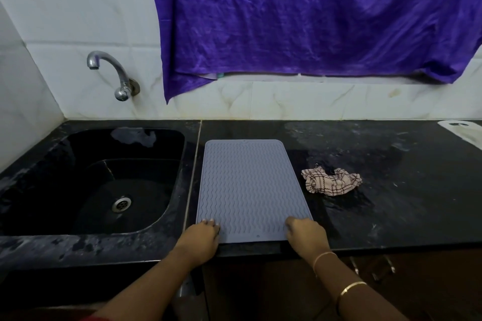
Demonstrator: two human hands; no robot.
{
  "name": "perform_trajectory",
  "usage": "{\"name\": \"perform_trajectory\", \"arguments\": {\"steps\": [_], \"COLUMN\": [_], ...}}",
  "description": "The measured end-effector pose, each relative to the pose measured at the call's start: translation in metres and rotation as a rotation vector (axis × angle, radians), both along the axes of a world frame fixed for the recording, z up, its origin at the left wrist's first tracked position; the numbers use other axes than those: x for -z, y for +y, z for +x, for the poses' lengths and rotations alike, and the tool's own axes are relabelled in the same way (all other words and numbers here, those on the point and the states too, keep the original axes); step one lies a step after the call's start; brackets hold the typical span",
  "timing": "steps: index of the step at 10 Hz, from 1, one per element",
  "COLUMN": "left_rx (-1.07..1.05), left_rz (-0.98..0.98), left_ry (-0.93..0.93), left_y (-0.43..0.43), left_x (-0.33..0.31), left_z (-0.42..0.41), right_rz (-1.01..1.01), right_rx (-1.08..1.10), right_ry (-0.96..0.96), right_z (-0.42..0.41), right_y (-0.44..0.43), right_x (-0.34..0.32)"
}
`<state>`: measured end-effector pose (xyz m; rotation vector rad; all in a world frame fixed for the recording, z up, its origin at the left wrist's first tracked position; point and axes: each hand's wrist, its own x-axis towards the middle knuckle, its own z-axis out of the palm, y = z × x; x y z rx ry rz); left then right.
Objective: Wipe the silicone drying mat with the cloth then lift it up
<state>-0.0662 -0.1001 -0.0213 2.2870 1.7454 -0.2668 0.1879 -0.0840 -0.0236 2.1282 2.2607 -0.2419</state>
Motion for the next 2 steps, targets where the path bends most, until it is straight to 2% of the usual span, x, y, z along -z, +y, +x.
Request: {"name": "perform_trajectory", "arguments": {"steps": [1, 2], "left_rx": [-0.018, -0.077], "left_rz": [-0.018, 0.038], "left_ry": [0.033, -0.023], "left_y": [0.007, 0.029], "left_x": [-0.003, -0.032], "left_z": [-0.002, 0.003], "right_rz": [-0.062, 0.007], "right_rx": [-0.033, -0.049], "right_ry": [-0.098, -0.018], "right_z": [-0.006, -0.014], "right_y": [0.008, 0.032], "right_x": [-0.005, -0.038]}}
